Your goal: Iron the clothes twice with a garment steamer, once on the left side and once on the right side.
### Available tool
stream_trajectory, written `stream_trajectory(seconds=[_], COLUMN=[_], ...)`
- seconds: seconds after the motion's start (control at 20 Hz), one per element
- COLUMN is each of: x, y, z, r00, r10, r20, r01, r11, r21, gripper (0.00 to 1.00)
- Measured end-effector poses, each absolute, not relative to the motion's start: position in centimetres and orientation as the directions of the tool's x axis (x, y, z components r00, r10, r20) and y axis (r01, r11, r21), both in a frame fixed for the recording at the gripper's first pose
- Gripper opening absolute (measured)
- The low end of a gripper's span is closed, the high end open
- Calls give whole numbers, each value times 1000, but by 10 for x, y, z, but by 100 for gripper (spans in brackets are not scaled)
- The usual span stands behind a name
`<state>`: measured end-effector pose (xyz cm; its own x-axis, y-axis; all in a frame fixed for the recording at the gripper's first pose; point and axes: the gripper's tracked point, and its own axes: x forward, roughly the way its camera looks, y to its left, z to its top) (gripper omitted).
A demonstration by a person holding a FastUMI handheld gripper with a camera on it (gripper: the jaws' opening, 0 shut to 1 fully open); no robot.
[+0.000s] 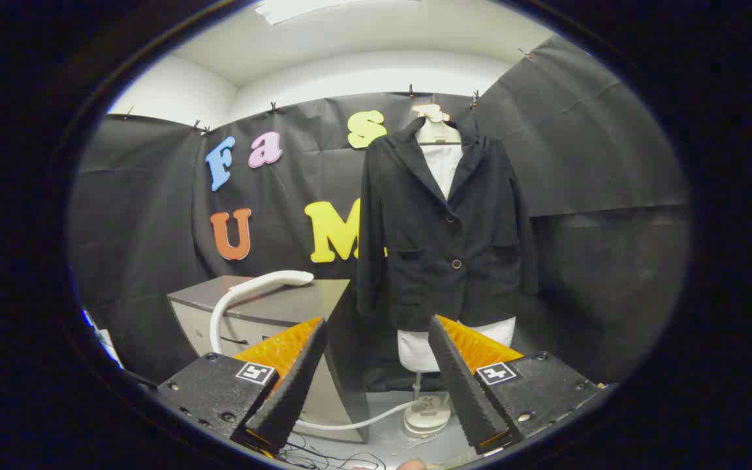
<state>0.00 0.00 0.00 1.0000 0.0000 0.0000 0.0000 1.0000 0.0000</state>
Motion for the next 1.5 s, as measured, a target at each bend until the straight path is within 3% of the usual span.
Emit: stream_trajectory(seconds=[0.95,1.5], x=[32,33], y=[66,105], z=[-6,-12], r00=[994,995], r10=[76,14], r20=[-83,-97], r01=[-77,-15], r11=[997,1000], r21=[-12,-6], gripper=[97,97])
